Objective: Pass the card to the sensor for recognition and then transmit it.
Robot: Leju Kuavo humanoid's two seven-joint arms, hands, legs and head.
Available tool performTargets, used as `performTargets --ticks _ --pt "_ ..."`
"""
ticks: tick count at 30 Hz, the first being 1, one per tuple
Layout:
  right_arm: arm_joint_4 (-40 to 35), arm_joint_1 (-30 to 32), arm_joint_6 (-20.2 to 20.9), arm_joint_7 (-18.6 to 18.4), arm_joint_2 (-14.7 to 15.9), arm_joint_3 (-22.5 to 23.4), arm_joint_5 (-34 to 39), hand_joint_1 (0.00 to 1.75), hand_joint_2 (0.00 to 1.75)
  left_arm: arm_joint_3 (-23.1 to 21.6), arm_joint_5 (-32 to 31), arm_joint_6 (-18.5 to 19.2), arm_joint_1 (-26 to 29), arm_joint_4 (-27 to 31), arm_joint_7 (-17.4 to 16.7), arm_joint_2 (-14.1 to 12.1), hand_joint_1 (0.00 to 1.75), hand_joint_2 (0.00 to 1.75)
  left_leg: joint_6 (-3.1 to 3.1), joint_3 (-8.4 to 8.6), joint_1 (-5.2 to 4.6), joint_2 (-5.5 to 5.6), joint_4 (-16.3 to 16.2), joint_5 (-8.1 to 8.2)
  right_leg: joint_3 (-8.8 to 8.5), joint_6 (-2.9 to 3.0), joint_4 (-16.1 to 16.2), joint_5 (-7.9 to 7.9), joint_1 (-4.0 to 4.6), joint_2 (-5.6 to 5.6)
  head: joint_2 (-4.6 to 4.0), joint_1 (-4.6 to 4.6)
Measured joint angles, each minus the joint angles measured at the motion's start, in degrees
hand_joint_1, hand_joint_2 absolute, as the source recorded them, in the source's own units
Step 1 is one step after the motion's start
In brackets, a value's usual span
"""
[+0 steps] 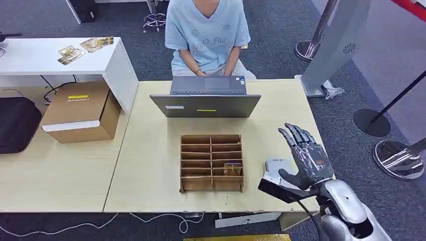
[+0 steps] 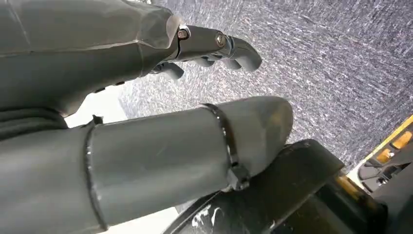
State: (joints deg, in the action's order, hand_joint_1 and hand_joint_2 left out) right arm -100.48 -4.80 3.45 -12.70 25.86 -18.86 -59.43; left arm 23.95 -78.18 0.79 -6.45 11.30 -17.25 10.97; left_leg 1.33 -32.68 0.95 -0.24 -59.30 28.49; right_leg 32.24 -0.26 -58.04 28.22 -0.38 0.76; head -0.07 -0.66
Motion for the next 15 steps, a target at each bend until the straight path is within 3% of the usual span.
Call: performTargets --ticks 15 --pt "2.8 -5.6 1.1 0.3 2.3 -4.0 2.9 0.0 1.75 -2.0 -1.9 0.4 0.0 0.0 0.6 0.1 0.0 0.0 -0.02 0.0 0.0 0.0 0.0 -0.01 0.0 0.0 0.0 0.0 0.0 0.0 0.0 0.02"
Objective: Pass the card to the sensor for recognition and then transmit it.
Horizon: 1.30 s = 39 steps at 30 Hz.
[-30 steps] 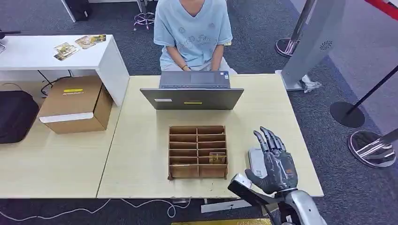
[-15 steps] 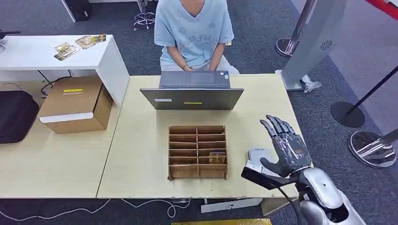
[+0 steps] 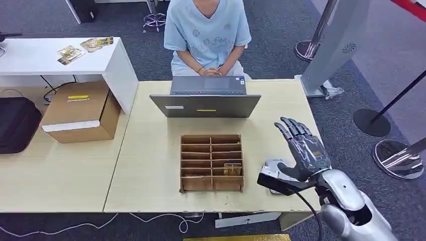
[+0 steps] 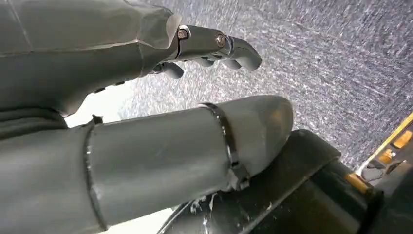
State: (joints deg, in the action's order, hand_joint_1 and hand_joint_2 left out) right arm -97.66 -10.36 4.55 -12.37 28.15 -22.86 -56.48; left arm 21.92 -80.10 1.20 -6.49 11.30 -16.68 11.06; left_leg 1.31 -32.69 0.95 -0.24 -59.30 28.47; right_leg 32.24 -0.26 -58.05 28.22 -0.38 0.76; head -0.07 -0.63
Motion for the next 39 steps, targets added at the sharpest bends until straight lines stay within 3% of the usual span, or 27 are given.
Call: performTargets --ticks 27,39 --pt "0.2 -1.9 -0.2 -1.0 1.6 -4.1 3.6 0.0 1.75 -5.0 -3.8 2.0 -0.7 0.0 0.5 0.2 0.0 0.0 0.0 0.0 0.0 0.01 0.0 0.0 0.0 0.0 0.0 0.0 0.0 0.01 0.0 0.0" --pt "0.2 -1.9 -0.2 -0.9 1.7 -6.3 3.6 0.12 1.75 -7.2 -5.3 2.5 -0.9 0.0 0.5 0.5 0.0 0.0 0.0 -0.01 0.0 0.01 0.0 0.0 0.0 0.0 0.0 0.0 0.0 0.01 0.0 0.0"
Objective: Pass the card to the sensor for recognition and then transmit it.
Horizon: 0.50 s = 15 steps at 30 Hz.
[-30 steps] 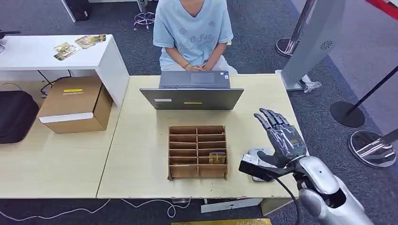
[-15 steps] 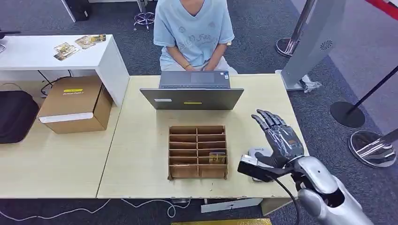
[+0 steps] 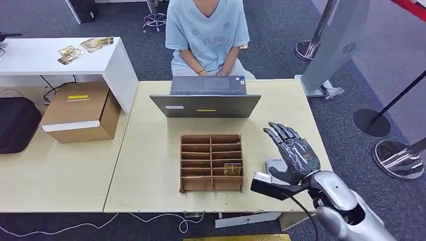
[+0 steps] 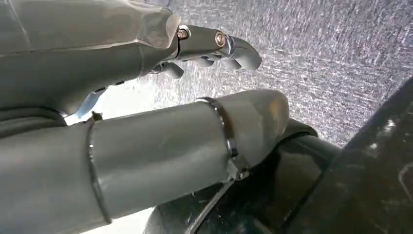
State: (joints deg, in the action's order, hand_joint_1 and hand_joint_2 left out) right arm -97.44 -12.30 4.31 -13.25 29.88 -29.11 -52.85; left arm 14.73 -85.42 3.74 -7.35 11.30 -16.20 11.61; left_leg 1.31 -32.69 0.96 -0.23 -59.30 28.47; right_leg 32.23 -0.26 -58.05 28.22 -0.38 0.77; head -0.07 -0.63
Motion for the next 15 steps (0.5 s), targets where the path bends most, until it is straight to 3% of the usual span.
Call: performTargets --ticks 10,11,13,14,15 --pt "0.0 -0.4 0.0 0.0 -0.5 -2.0 -0.2 0.31 1.75 -2.5 -1.8 0.4 -0.2 0.0 0.0 0.3 0.0 0.0 0.0 -0.01 0.0 0.01 0.0 0.0 0.0 0.0 0.0 0.0 0.0 0.01 0.0 0.0" --pt "0.0 -0.5 0.0 0.0 -0.5 -2.1 -0.2 0.56 1.75 -2.8 -2.0 0.4 -0.2 0.0 0.0 0.3 0.0 0.0 0.0 -0.01 0.0 0.01 0.0 0.0 0.0 0.0 0.0 0.0 0.0 0.01 0.0 0.0" --pt "0.1 -0.8 0.0 0.0 -0.7 -2.6 -0.2 0.65 1.75 -3.4 -2.6 0.5 -0.2 0.0 0.0 0.4 0.0 0.0 0.0 -0.01 0.0 0.01 0.0 0.0 0.0 0.0 0.0 0.0 0.0 0.01 0.0 0.0" --pt "0.1 -0.9 0.0 0.0 -0.8 -2.7 -0.2 0.87 1.75 -3.7 -2.6 0.5 -0.2 0.0 0.0 0.5 0.0 0.0 0.0 -0.01 0.0 0.01 0.0 0.0 0.0 0.0 0.0 0.0 0.0 0.01 0.0 0.0" --pt "0.2 -1.1 0.0 0.0 -0.9 -2.9 -0.2 0.91 1.75 -4.0 -2.9 0.5 -0.2 0.0 0.0 0.5 0.0 0.0 0.0 -0.01 0.0 0.01 0.0 0.0 0.0 0.0 0.0 0.0 0.0 0.01 0.0 0.02"
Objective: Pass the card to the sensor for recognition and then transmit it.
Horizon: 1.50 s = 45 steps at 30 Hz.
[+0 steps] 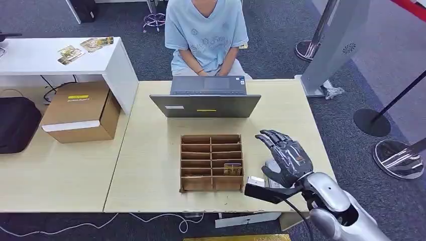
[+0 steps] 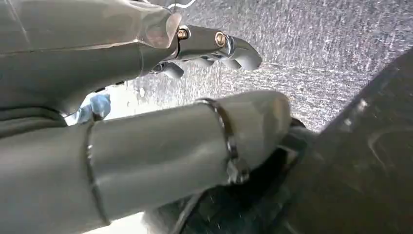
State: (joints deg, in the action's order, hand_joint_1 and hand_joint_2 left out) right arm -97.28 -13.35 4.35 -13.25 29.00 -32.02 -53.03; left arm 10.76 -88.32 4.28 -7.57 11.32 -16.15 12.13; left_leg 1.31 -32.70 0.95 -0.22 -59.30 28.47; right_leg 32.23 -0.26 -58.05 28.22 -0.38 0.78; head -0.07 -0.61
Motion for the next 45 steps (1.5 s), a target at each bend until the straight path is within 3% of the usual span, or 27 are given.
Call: performTargets --ticks 1,2,10,11,12,14,20,45 --pt "0.0 -0.1 0.0 0.0 -0.1 -0.2 0.0 0.91 1.75 -0.3 -0.2 0.1 0.0 0.0 0.0 0.1 0.0 0.0 0.0 0.0 0.0 0.0 0.0 0.0 0.0 0.0 0.0 0.0 0.0 0.0 0.0 -0.02" --pt "0.0 -0.2 0.0 0.0 -0.1 -0.3 0.0 1.4 1.75 -0.4 -0.3 0.1 0.0 0.0 0.0 0.2 0.0 0.0 0.0 0.0 0.0 0.0 0.0 0.0 0.0 0.0 0.0 0.0 0.0 0.0 0.0 -0.02" --pt "0.6 -0.8 -0.1 0.1 -0.3 -1.2 0.0 1.01 1.75 -4.2 -1.5 -0.1 0.1 0.0 -0.3 2.2 0.0 0.0 0.0 -0.02 -0.04 0.03 0.0 0.0 -0.02 0.0 0.0 0.0 -0.03 0.04 0.0 -0.02" --pt "0.8 -0.9 -0.1 0.1 -0.4 -1.2 0.0 0.86 1.75 -4.7 -1.5 -0.1 0.2 0.0 -0.3 2.6 0.0 0.0 0.0 -0.02 -0.04 0.02 0.0 0.0 -0.01 0.0 0.0 0.0 -0.03 0.02 0.0 -0.02" --pt "0.9 -1.0 -0.1 0.1 -0.5 -1.3 0.0 0.38 1.75 -5.0 -1.5 -0.1 0.2 0.0 -0.3 2.9 0.0 0.0 0.0 -0.02 -0.04 0.02 0.0 0.0 -0.01 -0.01 0.0 0.0 -0.03 0.02 0.0 -0.02" --pt "1.2 -1.3 -0.2 0.2 -0.7 -1.7 0.0 0.24 1.75 -5.6 -1.5 -0.1 0.2 0.0 -0.3 3.1 0.0 0.0 -0.01 -0.01 -0.04 0.03 0.0 0.0 -0.01 -0.01 0.0 0.0 -0.03 0.03 0.0 -0.02" --pt "2.2 -2.0 -0.4 0.4 -1.2 -2.1 0.0 0.21 1.75 -7.7 -1.5 0.1 0.1 0.0 -0.3 3.2 0.0 0.0 -0.01 -0.01 -0.03 0.04 0.0 0.0 -0.01 -0.01 0.0 0.0 -0.02 0.04 0.0 0.0" --pt "3.8 -3.5 -0.7 0.8 -1.7 -3.5 0.1 0.35 1.75 -14.8 -1.5 1.4 -0.3 0.0 -0.1 3.7 0.0 0.0 -0.01 -0.01 -0.03 0.04 0.0 0.0 -0.01 -0.01 0.0 0.0 -0.02 0.04 0.0 -0.02"
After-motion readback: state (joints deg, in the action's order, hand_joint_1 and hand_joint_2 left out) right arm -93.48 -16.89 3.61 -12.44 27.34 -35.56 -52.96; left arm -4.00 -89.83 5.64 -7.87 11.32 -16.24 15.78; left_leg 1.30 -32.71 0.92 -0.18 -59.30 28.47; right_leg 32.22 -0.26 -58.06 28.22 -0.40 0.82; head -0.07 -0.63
